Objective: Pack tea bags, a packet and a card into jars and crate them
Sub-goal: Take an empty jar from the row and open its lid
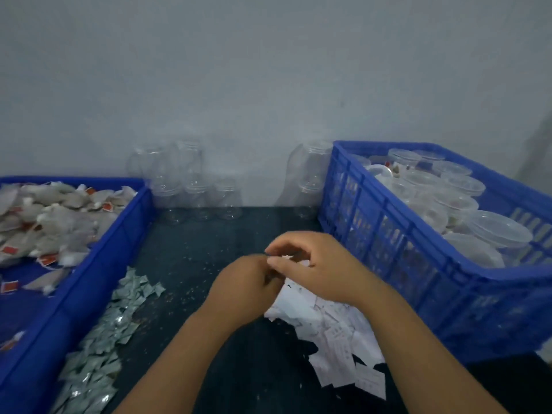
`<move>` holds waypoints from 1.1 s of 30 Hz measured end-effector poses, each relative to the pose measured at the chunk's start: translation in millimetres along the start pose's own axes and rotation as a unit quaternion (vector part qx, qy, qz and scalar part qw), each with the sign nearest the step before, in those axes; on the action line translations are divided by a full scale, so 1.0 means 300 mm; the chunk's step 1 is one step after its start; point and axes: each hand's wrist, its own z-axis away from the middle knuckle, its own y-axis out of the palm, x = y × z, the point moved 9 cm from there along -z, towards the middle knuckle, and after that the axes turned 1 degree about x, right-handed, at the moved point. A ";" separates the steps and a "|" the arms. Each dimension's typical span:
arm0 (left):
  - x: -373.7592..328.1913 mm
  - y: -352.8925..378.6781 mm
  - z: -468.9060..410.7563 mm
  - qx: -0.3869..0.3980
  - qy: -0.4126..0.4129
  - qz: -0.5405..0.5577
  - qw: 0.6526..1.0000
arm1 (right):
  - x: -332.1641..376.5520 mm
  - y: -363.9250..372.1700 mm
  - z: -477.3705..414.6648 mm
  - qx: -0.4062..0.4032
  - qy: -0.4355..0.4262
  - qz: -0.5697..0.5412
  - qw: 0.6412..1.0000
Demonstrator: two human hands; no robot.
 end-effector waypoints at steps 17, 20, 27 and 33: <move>0.564 0.054 0.189 -0.149 -0.134 0.057 0.978 | -0.423 0.383 -0.776 -0.070 0.204 -0.147 0.965; 0.565 0.058 0.187 -0.153 -0.130 0.053 0.978 | -0.459 0.386 -0.898 -0.096 0.224 -0.223 0.944; 0.584 0.061 0.189 -0.153 -0.138 0.086 0.975 | -0.542 0.410 -1.016 -0.091 0.287 -0.185 0.936; 0.572 0.052 0.186 -0.154 -0.138 0.078 0.975 | -0.529 0.442 -0.978 -0.105 0.248 -0.220 0.938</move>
